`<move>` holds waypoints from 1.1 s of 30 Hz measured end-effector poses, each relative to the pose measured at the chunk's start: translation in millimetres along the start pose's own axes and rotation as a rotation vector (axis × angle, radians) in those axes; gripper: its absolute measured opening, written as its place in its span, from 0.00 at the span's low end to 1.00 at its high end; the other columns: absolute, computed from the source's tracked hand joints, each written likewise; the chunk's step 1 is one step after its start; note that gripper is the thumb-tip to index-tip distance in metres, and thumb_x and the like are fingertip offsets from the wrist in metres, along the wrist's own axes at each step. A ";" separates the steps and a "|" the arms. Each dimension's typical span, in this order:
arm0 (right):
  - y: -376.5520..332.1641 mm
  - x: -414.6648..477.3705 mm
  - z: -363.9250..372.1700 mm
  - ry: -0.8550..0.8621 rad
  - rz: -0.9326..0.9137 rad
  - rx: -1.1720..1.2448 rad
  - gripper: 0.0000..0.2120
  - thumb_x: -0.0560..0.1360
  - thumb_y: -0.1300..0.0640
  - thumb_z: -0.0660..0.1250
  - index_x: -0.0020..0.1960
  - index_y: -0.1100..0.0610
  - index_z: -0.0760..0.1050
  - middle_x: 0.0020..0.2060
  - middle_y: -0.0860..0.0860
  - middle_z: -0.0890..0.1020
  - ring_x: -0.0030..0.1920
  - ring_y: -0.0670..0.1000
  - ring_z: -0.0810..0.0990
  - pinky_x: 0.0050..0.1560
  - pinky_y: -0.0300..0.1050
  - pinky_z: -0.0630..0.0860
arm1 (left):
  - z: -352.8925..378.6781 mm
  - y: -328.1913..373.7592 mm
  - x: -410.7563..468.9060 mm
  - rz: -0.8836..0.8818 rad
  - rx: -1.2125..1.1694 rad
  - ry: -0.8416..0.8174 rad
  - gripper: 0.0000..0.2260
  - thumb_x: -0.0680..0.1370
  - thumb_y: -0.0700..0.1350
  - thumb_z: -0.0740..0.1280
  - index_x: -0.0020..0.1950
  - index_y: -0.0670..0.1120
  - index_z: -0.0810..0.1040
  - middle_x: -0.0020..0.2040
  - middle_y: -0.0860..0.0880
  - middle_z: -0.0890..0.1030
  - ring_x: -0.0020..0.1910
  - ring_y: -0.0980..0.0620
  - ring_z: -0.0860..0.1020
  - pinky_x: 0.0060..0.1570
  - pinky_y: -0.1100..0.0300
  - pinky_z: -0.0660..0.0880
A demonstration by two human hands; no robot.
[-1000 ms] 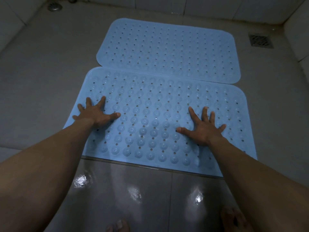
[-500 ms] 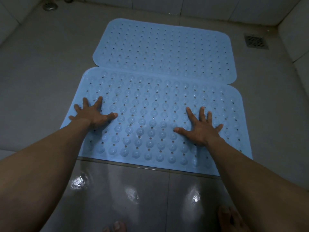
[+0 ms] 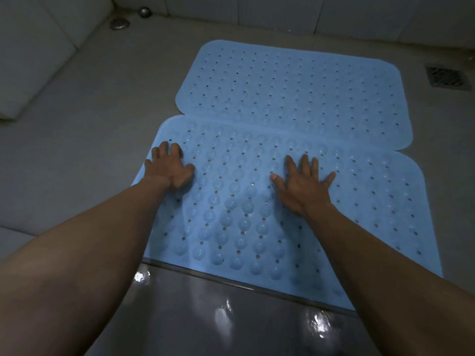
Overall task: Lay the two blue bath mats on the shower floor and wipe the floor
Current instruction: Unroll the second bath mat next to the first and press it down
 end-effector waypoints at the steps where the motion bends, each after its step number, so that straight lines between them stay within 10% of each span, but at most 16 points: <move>1: -17.4 8.7 -1.0 0.007 -0.040 -0.001 0.34 0.80 0.32 0.43 0.81 0.46 0.43 0.80 0.53 0.42 0.79 0.57 0.37 0.71 0.72 0.34 | -1.6 0.6 3.3 0.000 0.024 0.015 0.22 0.76 0.58 0.60 0.65 0.48 0.67 0.72 0.43 0.63 0.71 0.39 0.62 0.67 0.39 0.64; 8: -132.8 67.2 3.1 0.038 -0.291 -0.024 0.32 0.82 0.36 0.44 0.81 0.48 0.42 0.80 0.52 0.40 0.79 0.56 0.37 0.73 0.69 0.34 | -10.7 3.5 32.2 0.204 0.131 0.165 0.29 0.74 0.57 0.52 0.71 0.43 0.65 0.72 0.37 0.66 0.67 0.37 0.66 0.65 0.43 0.66; 12: -166.6 88.3 8.6 0.052 -0.392 -0.046 0.30 0.83 0.40 0.43 0.81 0.50 0.40 0.80 0.51 0.41 0.79 0.55 0.38 0.74 0.69 0.36 | -2.0 7.9 46.7 0.297 -0.067 0.109 0.32 0.76 0.53 0.53 0.74 0.35 0.59 0.79 0.36 0.54 0.78 0.40 0.54 0.77 0.46 0.51; 33: -170.0 94.9 12.7 0.191 -0.339 -0.025 0.27 0.83 0.43 0.42 0.81 0.46 0.46 0.80 0.52 0.50 0.80 0.54 0.47 0.76 0.66 0.43 | 13.8 9.8 62.9 0.283 0.062 0.088 0.30 0.81 0.64 0.45 0.81 0.56 0.48 0.82 0.46 0.46 0.80 0.41 0.42 0.77 0.44 0.41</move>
Point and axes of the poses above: each hand's wrist, its own x-axis towards the middle knuckle, its own z-axis out of the palm, y = z × x, the point moved 9 cm from there along x, towards the middle knuckle
